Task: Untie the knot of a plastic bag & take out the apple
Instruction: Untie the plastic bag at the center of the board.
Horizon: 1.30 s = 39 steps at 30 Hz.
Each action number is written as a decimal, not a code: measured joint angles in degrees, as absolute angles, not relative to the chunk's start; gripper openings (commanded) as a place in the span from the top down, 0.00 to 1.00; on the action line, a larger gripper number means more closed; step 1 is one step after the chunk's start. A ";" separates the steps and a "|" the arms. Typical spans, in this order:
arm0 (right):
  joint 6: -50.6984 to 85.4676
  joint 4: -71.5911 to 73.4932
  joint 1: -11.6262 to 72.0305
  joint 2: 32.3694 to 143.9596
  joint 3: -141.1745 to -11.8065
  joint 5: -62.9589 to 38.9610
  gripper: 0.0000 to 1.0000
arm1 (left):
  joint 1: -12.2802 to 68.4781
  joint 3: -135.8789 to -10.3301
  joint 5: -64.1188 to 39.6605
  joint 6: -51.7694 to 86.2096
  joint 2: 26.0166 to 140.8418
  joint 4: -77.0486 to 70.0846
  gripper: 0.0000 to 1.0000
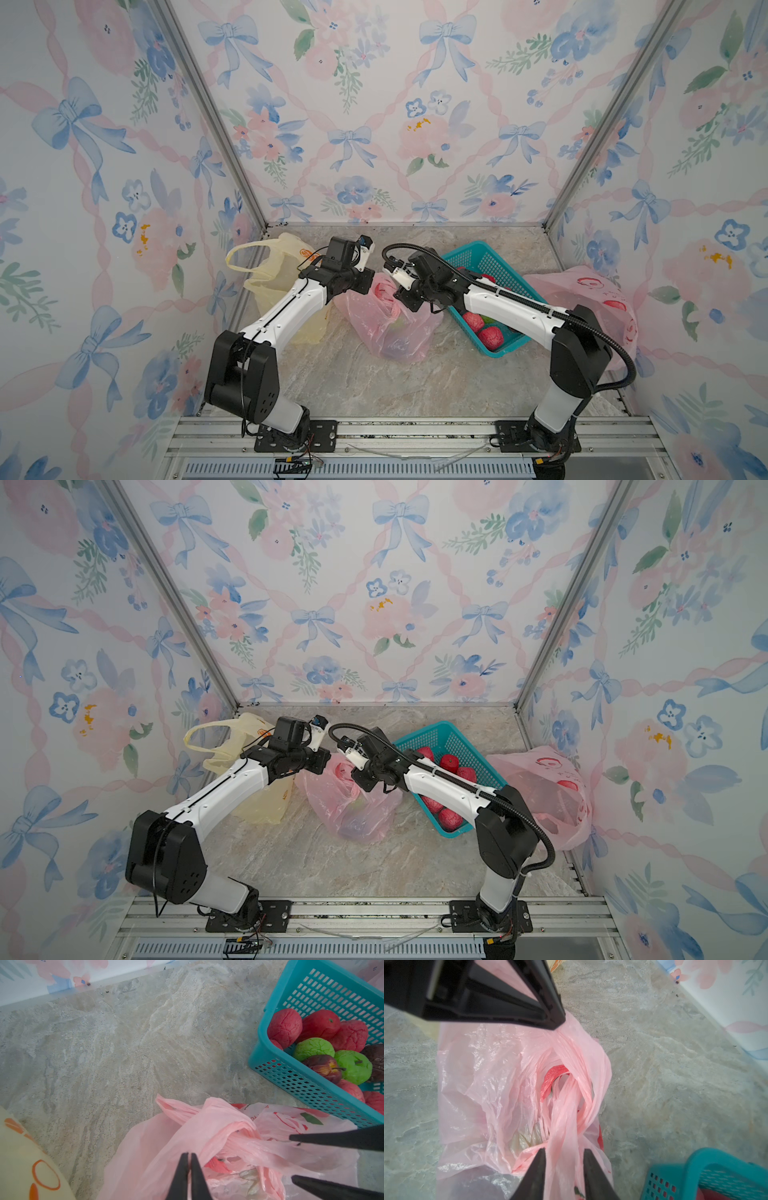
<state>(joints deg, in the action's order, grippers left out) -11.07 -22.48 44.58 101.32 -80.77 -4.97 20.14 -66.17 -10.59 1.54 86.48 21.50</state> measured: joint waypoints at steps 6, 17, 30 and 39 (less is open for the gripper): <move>-11.09 -23.18 44.21 101.69 -80.84 -6.48 1.00 | 19.88 -66.17 -10.76 1.52 86.74 21.52 1.00; -10.87 -21.10 43.92 87.44 -68.93 -6.72 1.00 | 13.06 -66.32 -10.41 4.32 86.74 21.52 1.00; -10.66 -19.66 53.01 67.77 -57.30 -7.84 1.00 | 9.45 -73.60 -15.81 8.71 89.86 16.51 1.00; -9.41 -18.59 66.37 81.08 -58.17 -12.23 1.00 | 9.43 -76.34 -18.09 10.76 92.95 14.44 1.00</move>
